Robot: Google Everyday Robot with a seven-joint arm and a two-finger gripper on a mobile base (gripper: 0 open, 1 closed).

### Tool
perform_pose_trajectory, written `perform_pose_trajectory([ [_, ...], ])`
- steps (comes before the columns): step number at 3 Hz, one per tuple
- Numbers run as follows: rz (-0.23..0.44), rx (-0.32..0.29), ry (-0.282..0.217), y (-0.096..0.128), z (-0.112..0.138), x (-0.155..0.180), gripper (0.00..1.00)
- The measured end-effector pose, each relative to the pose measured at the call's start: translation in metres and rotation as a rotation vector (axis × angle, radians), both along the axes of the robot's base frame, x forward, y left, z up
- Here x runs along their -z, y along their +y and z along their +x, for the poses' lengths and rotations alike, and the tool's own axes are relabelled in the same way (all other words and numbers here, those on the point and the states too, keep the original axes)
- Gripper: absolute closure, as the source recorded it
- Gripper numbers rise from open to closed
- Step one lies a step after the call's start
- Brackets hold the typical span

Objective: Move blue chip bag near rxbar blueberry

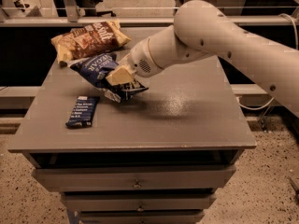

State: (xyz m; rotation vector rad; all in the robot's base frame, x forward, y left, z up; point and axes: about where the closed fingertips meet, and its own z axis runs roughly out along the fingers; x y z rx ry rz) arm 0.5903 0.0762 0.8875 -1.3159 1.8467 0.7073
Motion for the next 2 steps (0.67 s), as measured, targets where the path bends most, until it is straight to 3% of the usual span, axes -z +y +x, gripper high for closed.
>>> perform_pose_trajectory([
  [2,0.006,-0.042,0.029,0.0203,-0.0114,0.0067,0.37],
])
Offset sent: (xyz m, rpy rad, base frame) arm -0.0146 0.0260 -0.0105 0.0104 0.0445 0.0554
